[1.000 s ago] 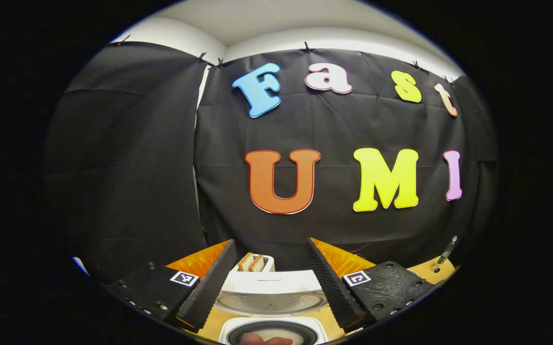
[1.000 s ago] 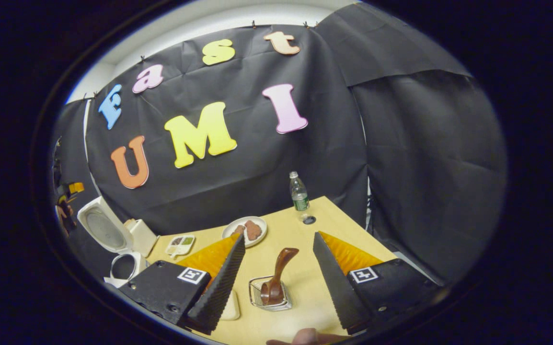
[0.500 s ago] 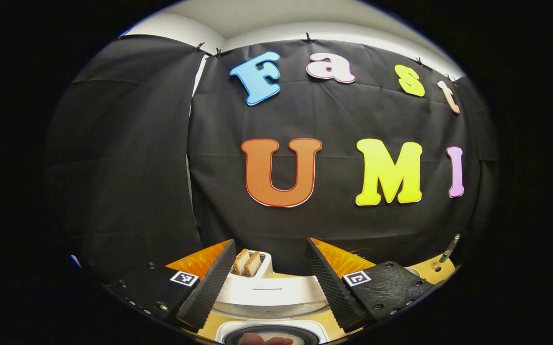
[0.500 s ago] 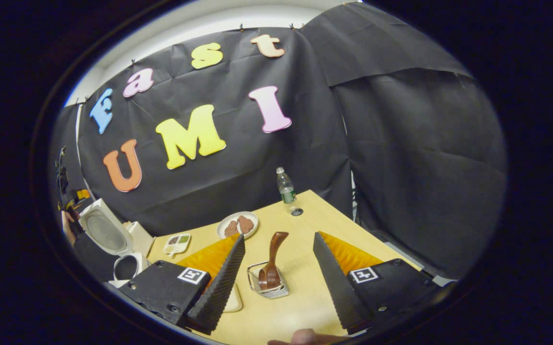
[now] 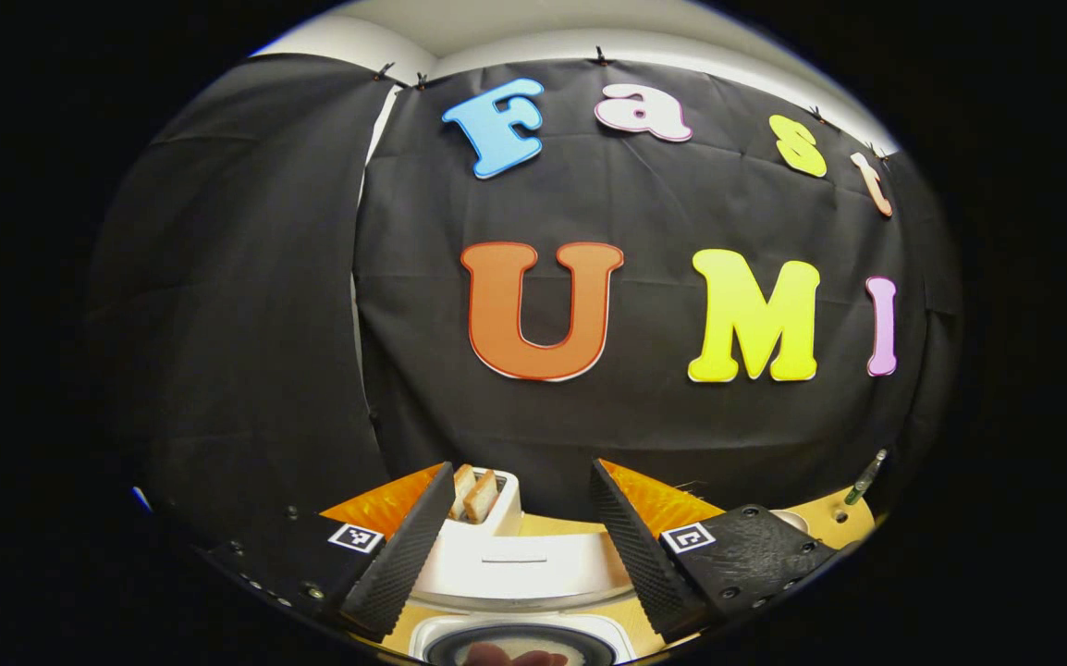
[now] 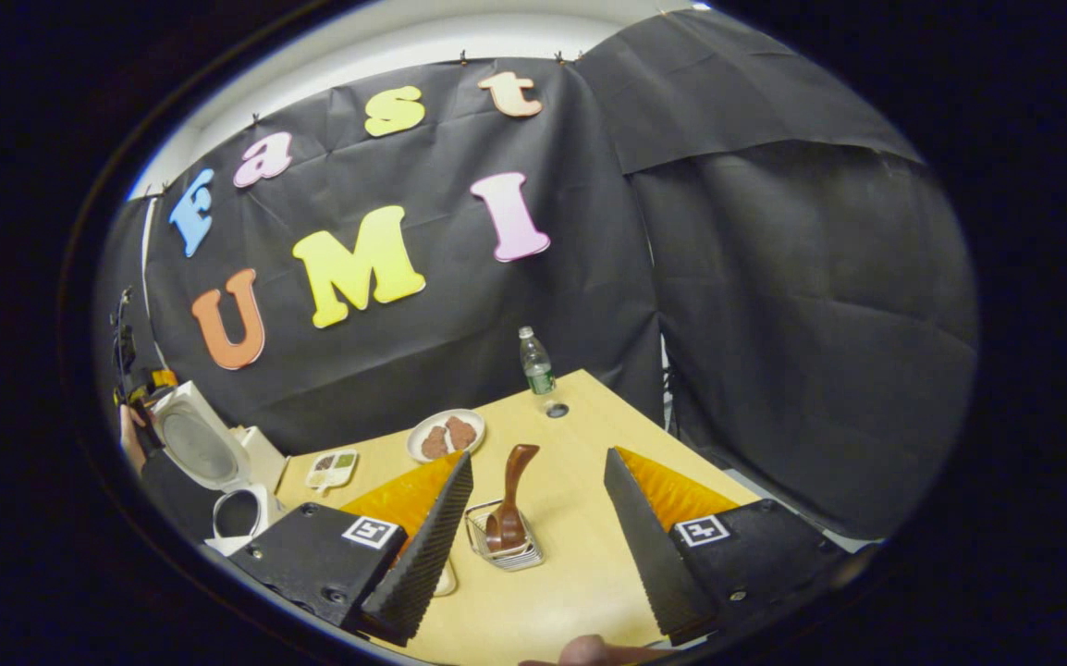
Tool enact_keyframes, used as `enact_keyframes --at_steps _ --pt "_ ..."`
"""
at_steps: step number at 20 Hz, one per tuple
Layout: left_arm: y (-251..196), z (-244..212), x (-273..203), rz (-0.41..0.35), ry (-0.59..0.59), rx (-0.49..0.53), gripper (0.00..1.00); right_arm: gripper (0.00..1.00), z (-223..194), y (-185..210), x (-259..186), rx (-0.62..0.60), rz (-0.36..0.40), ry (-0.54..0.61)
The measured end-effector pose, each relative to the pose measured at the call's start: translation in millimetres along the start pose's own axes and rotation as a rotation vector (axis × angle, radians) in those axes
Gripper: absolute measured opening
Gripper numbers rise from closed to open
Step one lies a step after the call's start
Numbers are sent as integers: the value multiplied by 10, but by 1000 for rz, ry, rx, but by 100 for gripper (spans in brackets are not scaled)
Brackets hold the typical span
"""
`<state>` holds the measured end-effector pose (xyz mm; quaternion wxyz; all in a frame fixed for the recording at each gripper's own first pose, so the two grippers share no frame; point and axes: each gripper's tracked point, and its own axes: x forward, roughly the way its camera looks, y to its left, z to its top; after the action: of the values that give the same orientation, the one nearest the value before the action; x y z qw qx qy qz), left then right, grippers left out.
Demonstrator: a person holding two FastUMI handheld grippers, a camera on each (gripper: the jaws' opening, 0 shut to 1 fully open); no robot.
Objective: Close the left gripper, press the button to open the rice cooker; take a wooden spoon from the chopstick holder with the right hand, scoop a spoonful of rice and pour it into the rice cooker, then put the wooden spoon back into the chopstick holder.
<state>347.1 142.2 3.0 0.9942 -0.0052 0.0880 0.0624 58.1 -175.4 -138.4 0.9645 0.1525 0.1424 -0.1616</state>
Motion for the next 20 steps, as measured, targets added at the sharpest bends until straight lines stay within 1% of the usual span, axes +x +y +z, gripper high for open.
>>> enact_keyframes --at_steps 1,2,3,7,10,15,16,17,20 --pt "-7 -21 -19 8 9 19 94 94 -1 37 -10 -3 10 2" --pt "-4 -5 4 5 0 38 97 94 1 88 -10 -5 23 5" --pt "17 -32 0 6 12 39 95 94 -4 143 -25 -10 37 8" --pt "-8 -64 -91 -10 39 29 97 94 27 330 -67 -35 86 1" --pt "-28 -138 -252 -1 68 27 97 92 1 426 -80 -47 124 5" --pt "-60 -354 -693 28 92 -15 96 92 -49 577 -149 -63 185 24" --pt "-61 -419 -789 34 100 -24 96 94 -63 609 -160 -69 196 27" --pt "-76 -521 -892 38 113 -30 96 92 -89 648 -183 -73 206 33" --pt "-35 -784 -1166 67 124 -31 95 92 -206 781 -264 -81 247 62"
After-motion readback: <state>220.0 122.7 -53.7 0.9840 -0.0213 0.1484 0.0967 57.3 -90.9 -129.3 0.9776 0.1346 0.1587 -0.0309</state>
